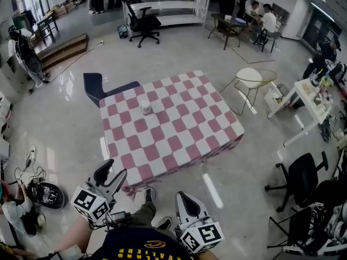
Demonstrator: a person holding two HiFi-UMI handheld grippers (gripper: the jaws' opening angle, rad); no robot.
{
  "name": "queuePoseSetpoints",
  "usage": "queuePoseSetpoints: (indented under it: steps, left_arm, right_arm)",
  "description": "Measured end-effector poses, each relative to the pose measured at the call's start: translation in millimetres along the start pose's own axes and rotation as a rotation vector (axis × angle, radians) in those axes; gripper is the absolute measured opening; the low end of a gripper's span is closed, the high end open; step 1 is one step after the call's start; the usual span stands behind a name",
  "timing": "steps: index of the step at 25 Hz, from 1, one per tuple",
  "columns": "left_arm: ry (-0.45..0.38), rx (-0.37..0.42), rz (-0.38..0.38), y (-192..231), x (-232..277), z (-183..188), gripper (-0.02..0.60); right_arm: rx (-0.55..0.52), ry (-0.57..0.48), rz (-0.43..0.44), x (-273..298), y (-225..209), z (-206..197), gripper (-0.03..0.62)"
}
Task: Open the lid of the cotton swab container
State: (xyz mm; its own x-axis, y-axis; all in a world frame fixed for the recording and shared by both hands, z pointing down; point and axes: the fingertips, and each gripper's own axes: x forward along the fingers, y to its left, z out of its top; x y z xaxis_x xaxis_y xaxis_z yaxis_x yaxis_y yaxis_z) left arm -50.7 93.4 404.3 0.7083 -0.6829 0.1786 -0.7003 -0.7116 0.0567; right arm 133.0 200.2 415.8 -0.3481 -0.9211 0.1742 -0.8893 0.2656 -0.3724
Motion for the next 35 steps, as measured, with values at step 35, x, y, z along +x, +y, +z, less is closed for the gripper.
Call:
queuePoseSetpoints:
  steps: [35]
  left_arm:
    - [0.347, 0.026, -0.081, 234.3, 373.6, -190.7, 0.268]
  right_arm:
    - [-0.019, 0.208, -0.165, 239.9, -134.6, 19.6, 0.011]
